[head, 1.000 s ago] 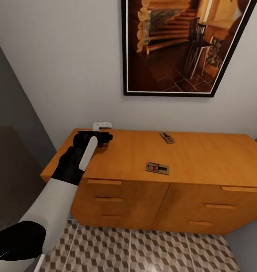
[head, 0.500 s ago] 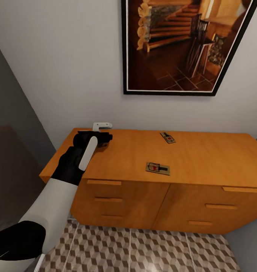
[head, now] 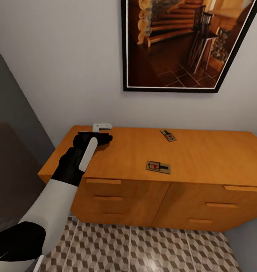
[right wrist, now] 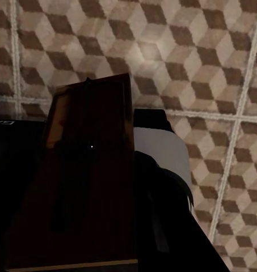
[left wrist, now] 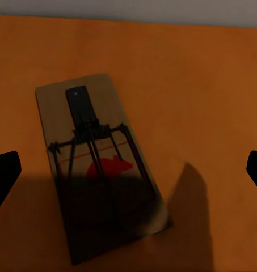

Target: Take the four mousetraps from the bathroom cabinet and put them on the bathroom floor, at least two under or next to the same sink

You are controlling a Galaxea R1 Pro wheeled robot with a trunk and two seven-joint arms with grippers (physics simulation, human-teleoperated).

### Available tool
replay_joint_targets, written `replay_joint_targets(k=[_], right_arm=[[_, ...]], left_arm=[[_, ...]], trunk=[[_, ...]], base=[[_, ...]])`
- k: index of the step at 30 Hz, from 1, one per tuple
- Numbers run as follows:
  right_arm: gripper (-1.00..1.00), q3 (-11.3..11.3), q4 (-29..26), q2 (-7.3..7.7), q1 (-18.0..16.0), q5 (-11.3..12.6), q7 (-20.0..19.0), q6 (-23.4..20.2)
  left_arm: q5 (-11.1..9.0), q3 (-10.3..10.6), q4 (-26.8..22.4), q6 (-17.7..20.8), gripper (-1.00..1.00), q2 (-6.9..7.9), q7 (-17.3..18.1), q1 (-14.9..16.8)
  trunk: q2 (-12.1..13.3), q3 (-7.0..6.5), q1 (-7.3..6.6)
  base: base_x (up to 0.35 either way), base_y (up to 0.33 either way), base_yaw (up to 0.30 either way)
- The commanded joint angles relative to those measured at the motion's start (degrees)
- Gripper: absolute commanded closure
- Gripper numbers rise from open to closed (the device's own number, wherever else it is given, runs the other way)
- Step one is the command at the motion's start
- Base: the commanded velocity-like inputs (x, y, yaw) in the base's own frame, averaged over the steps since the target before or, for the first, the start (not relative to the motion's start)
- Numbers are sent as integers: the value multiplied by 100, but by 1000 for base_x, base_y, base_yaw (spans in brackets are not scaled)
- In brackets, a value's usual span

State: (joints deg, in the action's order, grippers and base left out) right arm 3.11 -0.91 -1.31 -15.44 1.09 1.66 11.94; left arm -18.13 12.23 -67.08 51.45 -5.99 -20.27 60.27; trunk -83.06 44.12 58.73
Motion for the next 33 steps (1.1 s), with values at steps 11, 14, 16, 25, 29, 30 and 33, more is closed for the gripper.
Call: replay_joint_targets(k=[11, 14, 16, 25, 29, 30, 33], right_arm=[[100, 32, 5, 2, -3, 15, 10, 18], [100, 32, 7, 0, -3, 15, 10, 18], [100, 32, 7, 3, -3, 15, 10, 18], [100, 32, 5, 7, -3, 15, 10, 18], [100, 32, 5, 8, -3, 15, 10, 18], [100, 32, 5, 8, -3, 15, 10, 18], [100, 32, 6, 6, -3, 15, 10, 18]], left_arm=[[-60, 8, 22, 14, -100, 0, -56, 2], [-60, 8, 37, 14, -100, -1, -56, 2], [-60, 8, 40, 14, -100, 0, -56, 2], [-60, 8, 188, 5, -100, -4, -56, 2], [-60, 8, 193, 5, -100, -5, -56, 2], [-60, 8, 194, 5, -100, -6, -56, 2], [-60, 8, 195, 5, -100, -3, -56, 2]], trunk=[[-2, 58, 0], [-2, 59, 0], [-2, 59, 0], [-2, 63, 0], [-2, 76, 0], [-2, 80, 0], [-2, 95, 0]], base=[[0, 0, 0], [0, 0, 0], [0, 0, 0], [0, 0, 0], [0, 0, 0], [0, 0, 0], [0, 0, 0]])
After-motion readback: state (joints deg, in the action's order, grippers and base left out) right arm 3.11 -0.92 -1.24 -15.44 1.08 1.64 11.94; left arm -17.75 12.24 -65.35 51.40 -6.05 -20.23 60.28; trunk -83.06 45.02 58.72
